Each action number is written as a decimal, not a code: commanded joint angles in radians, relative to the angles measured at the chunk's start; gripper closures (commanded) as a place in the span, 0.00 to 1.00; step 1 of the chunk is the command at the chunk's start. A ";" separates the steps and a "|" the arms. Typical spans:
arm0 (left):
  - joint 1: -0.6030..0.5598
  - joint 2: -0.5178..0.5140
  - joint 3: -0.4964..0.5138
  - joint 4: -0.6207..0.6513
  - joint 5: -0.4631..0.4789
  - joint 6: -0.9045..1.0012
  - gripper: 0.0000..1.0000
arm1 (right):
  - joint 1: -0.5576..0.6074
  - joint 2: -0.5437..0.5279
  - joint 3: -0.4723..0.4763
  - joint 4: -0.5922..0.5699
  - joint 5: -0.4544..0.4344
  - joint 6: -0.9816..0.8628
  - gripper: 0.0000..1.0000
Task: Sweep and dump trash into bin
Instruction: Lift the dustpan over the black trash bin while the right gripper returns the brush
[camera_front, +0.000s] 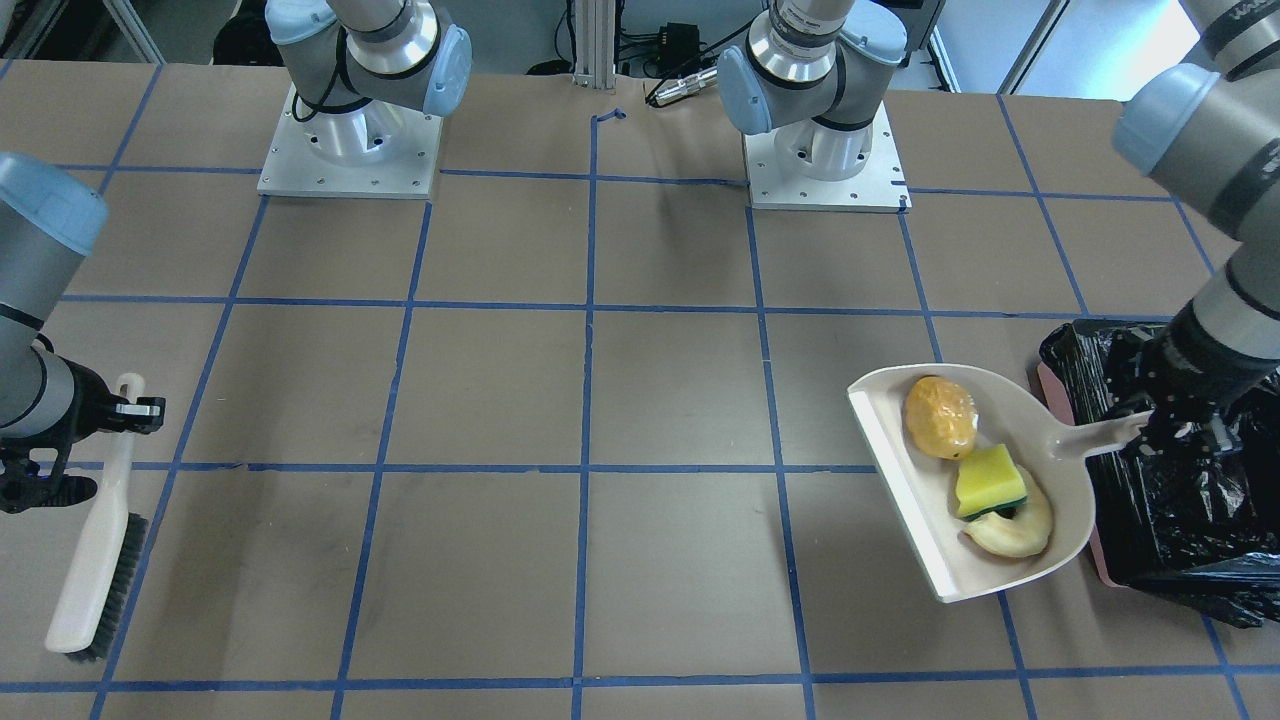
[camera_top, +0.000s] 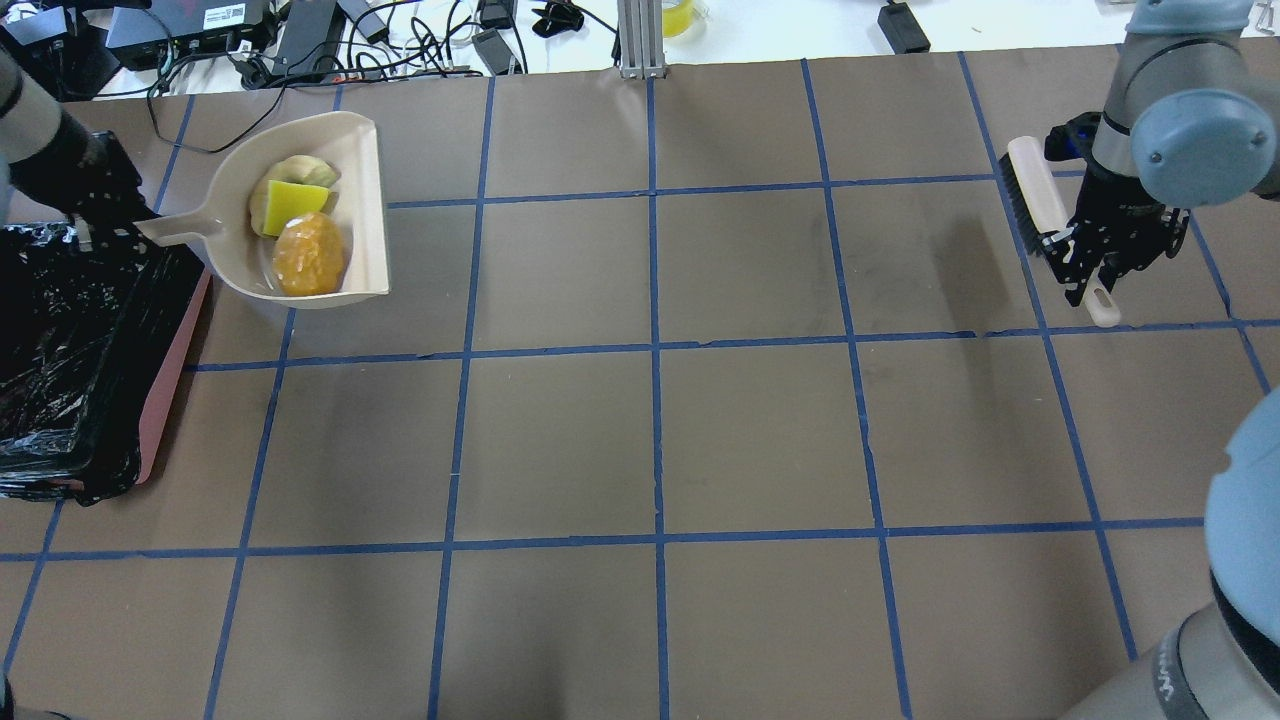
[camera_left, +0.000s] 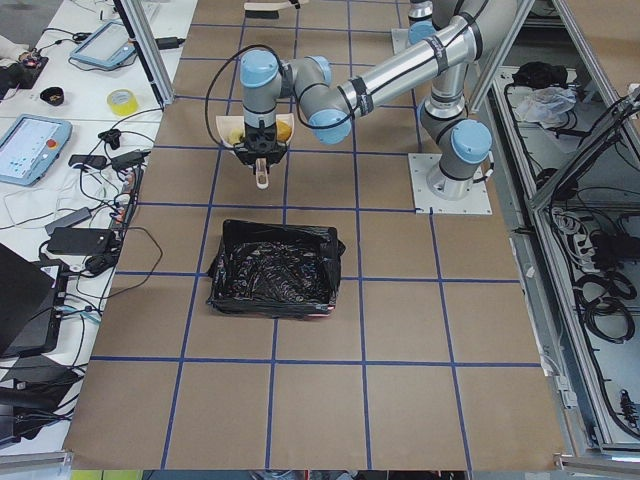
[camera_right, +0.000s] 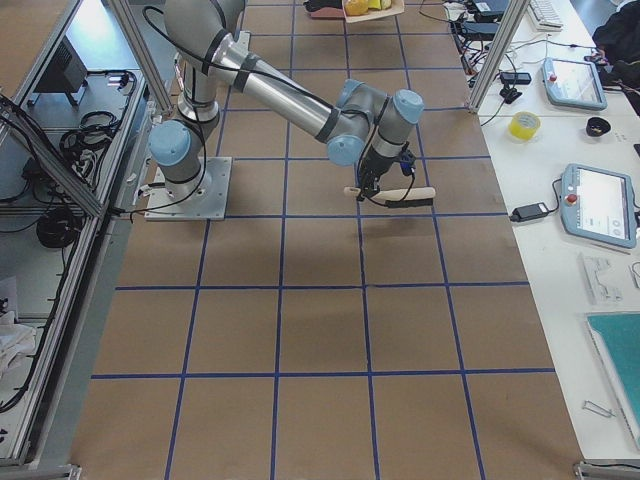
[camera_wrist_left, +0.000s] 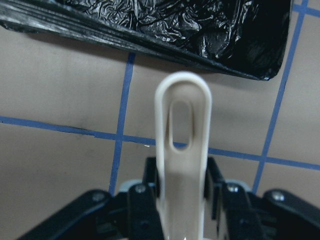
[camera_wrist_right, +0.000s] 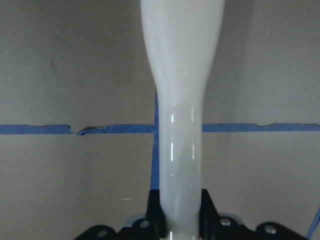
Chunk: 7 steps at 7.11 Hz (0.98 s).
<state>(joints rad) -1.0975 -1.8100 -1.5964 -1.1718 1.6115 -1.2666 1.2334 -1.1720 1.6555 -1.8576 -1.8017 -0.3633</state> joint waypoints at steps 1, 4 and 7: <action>0.140 -0.034 0.114 -0.055 0.005 0.230 1.00 | -0.015 0.014 0.024 -0.038 0.010 -0.025 1.00; 0.281 -0.089 0.191 -0.020 0.008 0.560 1.00 | -0.012 0.005 0.035 -0.018 0.040 0.018 1.00; 0.360 -0.165 0.228 0.113 0.008 0.786 1.00 | -0.012 0.008 0.081 -0.035 0.044 0.017 1.00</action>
<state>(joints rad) -0.7594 -1.9400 -1.3808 -1.1223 1.6202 -0.5561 1.2208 -1.1662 1.7263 -1.8878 -1.7604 -0.3442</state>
